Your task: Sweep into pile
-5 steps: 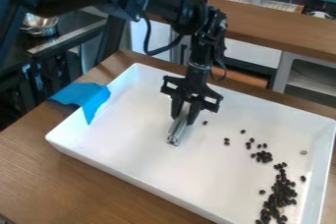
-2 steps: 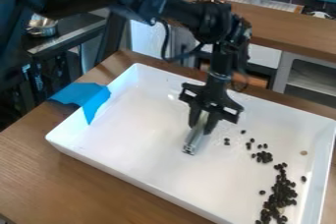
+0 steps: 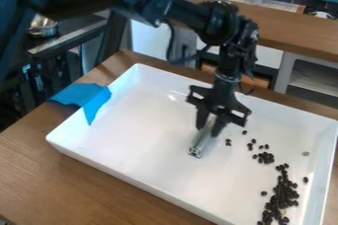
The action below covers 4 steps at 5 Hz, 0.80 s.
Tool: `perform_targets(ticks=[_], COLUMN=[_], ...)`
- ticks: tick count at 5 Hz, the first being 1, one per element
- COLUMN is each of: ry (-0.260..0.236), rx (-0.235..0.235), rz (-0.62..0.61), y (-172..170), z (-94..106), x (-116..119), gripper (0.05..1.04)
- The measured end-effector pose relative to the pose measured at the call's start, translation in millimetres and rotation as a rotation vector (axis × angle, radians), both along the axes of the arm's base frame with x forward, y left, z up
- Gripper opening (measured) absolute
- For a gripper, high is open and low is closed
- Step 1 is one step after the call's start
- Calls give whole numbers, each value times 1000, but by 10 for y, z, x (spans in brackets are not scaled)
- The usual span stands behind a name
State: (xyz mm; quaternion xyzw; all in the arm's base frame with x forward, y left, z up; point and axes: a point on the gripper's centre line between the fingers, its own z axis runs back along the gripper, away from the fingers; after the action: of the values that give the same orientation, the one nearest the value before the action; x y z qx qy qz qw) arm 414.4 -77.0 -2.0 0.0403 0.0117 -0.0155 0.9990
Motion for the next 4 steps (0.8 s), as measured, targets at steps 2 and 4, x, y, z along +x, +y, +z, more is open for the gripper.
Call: perform_targets(ticks=[2,4], ry=[-11,-5], rx=[-47,-90], rz=[-107,-225], y=[-212,-535], z=[10,16], x=[-63,-215], gripper=[350,351])
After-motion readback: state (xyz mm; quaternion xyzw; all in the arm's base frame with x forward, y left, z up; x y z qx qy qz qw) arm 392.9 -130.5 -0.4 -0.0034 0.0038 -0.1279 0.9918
